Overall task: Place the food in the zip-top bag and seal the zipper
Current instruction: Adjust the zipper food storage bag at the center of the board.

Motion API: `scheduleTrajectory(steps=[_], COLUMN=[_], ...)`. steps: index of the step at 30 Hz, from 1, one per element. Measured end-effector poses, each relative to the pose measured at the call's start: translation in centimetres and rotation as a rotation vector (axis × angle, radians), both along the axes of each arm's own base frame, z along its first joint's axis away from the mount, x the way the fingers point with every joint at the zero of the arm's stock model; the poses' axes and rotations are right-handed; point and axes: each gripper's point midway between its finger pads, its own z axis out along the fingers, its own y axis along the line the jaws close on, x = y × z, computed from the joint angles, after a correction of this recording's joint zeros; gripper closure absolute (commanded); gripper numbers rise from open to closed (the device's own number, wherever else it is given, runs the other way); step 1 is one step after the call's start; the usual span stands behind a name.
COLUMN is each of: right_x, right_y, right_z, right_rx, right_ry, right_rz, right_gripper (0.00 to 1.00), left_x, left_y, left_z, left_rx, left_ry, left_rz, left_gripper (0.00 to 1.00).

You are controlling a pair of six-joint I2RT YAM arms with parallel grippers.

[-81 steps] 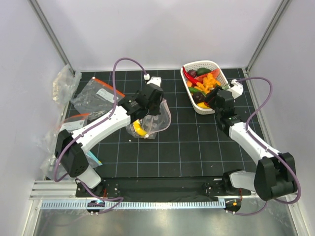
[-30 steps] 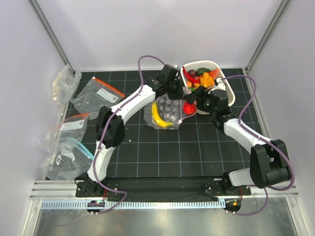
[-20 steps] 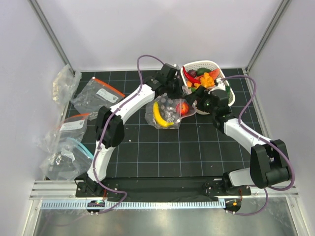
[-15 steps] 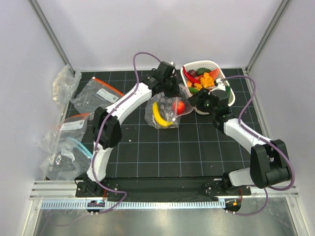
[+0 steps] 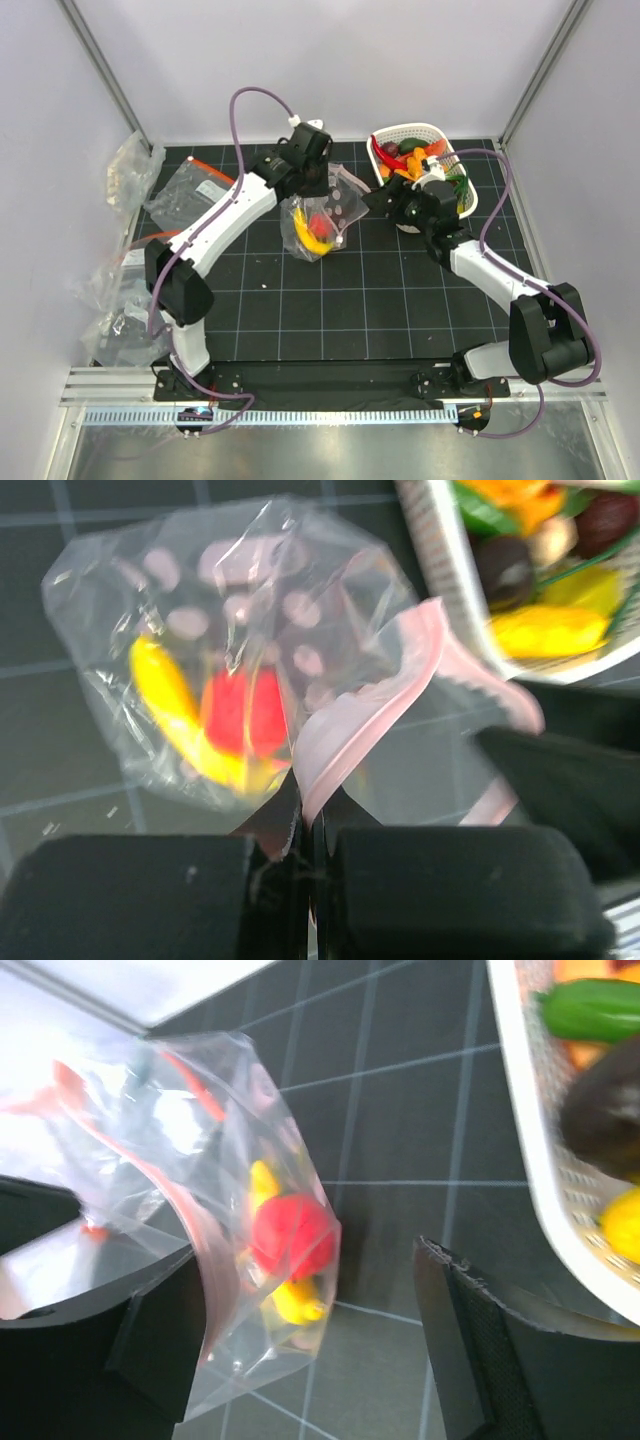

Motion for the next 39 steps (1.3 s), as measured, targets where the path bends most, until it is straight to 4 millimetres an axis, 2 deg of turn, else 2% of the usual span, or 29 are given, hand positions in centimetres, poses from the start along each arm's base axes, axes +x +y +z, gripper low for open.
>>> scheduleTrajectory(steps=[5, 8, 14, 16, 18, 22, 24, 26, 29, 30, 32, 34, 37, 39], right_x=[-0.6, -1.4, -2.4, -2.3, -2.1, -2.1, -2.1, -2.1, -1.8, -1.7, -1.4, -1.0, -0.4, -0.2], right_y=[2.0, 2.7, 2.5, 2.1, 1.7, 1.2, 0.9, 0.6, -0.2, -0.4, -1.1, -1.7, -2.8, -3.7], right_z=[2.1, 2.8, 6.0, 6.8, 7.1, 6.6, 6.1, 5.8, 5.1, 4.7, 3.8, 3.3, 2.5, 1.9], right_rx=[0.077, 0.11, 0.134, 0.13, 0.123, 0.107, 0.099, 0.092, 0.07, 0.06, 0.035, 0.015, -0.02, -0.043], right_ry=[-0.101, -0.139, -0.236, -0.26, -0.271, -0.263, -0.253, -0.245, -0.217, -0.2, -0.16, -0.133, -0.093, -0.069], right_rz=[0.115, 0.17, 0.176, 0.151, 0.128, 0.099, 0.086, 0.069, 0.023, 0.005, -0.035, -0.074, -0.14, -0.184], right_gripper=[0.07, 0.06, 0.06, 0.06, 0.06, 0.06, 0.06, 0.06, 0.06, 0.06, 0.06, 0.06, 0.06, 0.05], left_x=[-2.6, -3.3, -3.8, -3.9, -4.1, -5.6, -6.5, -7.1, -6.6, -6.1, -4.6, -3.3, -2.9, -3.1], left_y=[4.0, 6.0, 9.4, 10.7, 12.1, 15.7, 16.9, 16.7, 14.5, 13.6, 11.4, 9.3, 7.2, 6.5], left_z=[-2.3, -3.3, -4.2, -3.2, -1.3, 4.8, 7.6, 9.4, 10.0, 9.4, 6.3, 1.2, -6.0, -8.4], left_rx=[0.068, 0.077, 0.096, 0.114, 0.121, 0.105, 0.111, 0.143, 0.23, 0.259, 0.324, 0.405, 0.497, 0.514], left_ry=[0.035, 0.045, 0.02, -0.021, -0.081, -0.262, -0.353, -0.414, -0.453, -0.448, -0.404, -0.324, -0.188, -0.135], left_rz=[0.04, 0.068, 0.156, 0.202, 0.249, 0.363, 0.401, 0.415, 0.397, 0.385, 0.342, 0.269, 0.159, 0.108], left_gripper=[1.0, 1.0, 1.0, 1.0, 1.0, 0.99, 0.99, 0.99, 1.0, 1.0, 1.0, 1.0, 1.0, 1.0])
